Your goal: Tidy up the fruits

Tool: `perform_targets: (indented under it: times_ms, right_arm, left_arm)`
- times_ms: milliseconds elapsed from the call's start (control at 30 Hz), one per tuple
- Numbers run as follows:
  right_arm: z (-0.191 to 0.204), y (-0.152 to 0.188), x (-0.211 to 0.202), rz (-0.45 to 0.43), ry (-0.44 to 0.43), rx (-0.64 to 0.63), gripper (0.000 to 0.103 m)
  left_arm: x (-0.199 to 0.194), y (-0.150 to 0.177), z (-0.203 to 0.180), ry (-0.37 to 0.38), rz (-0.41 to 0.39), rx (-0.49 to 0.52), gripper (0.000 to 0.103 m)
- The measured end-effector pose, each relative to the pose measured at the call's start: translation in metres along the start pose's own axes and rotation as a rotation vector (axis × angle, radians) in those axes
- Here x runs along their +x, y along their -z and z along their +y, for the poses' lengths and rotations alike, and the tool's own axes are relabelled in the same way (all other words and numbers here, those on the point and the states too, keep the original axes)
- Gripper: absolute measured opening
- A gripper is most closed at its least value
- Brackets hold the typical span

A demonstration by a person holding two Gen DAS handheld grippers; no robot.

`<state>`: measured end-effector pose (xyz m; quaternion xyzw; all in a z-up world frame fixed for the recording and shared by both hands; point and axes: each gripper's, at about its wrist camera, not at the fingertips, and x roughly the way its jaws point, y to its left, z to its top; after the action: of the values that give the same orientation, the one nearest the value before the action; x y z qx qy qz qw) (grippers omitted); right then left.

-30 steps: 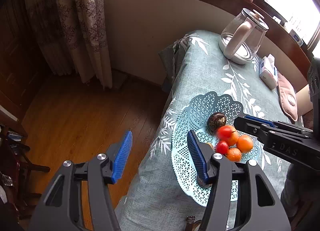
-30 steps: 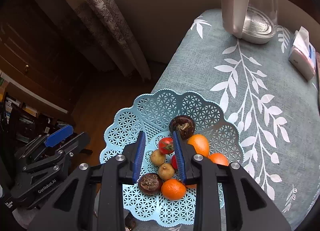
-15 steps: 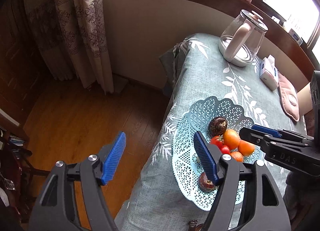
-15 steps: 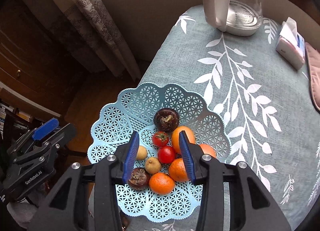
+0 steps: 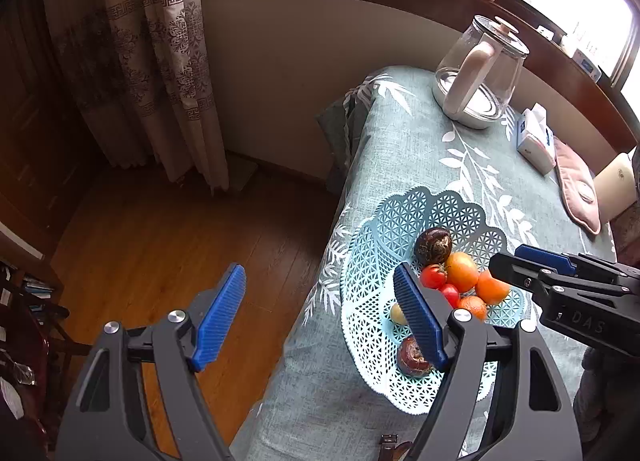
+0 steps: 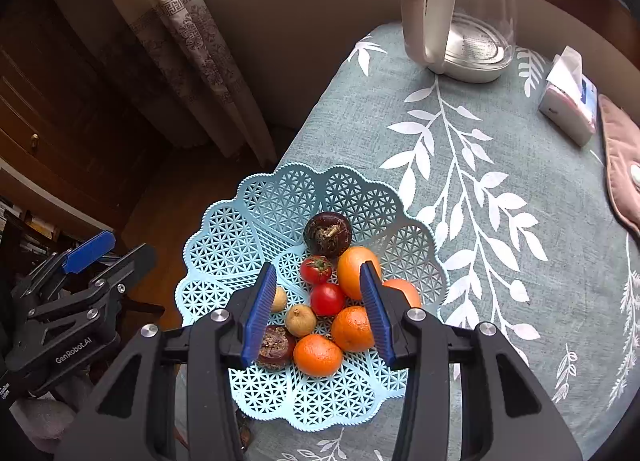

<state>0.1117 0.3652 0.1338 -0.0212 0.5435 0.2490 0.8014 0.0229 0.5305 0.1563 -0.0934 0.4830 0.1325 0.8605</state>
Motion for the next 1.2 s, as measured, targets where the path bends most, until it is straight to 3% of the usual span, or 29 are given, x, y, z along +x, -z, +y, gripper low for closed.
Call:
perform_targets:
  times_ms: [367,500,667,700,733,767,1200]
  right_arm:
    - [0.003,0.010,-0.011,-0.024,0.024,-0.026,0.044]
    - [0.000,0.015,-0.014,-0.027,0.030,-0.026,0.044]
    - [-0.002,0.020,-0.017,-0.028,0.037,-0.031,0.044]
    - [-0.003,0.021,-0.018,-0.028,0.038,-0.033,0.055]
    - [-0.003,0.022,-0.019,-0.035,0.040,-0.034,0.073]
    - [-0.003,0.023,-0.022,-0.049,0.045,-0.038,0.077]
    - [-0.004,0.035,-0.069,-0.181,0.107,-0.148,0.086]
  left_arm:
    - [-0.005,0.007,-0.006,-0.007,-0.003,0.019,0.078]
    - [-0.009,0.010,-0.011,-0.014,-0.009,0.030,0.085]
    - [-0.013,0.014,-0.014,-0.023,-0.012,0.038,0.085]
    - [-0.014,0.015,-0.014,-0.029,-0.014,0.035,0.087]
    - [-0.017,0.016,-0.013,-0.035,-0.017,0.030,0.089]
    - [-0.019,0.017,-0.013,-0.041,-0.023,0.021,0.089]
    - [-0.052,0.038,-0.025,-0.088,-0.075,-0.038,0.097]
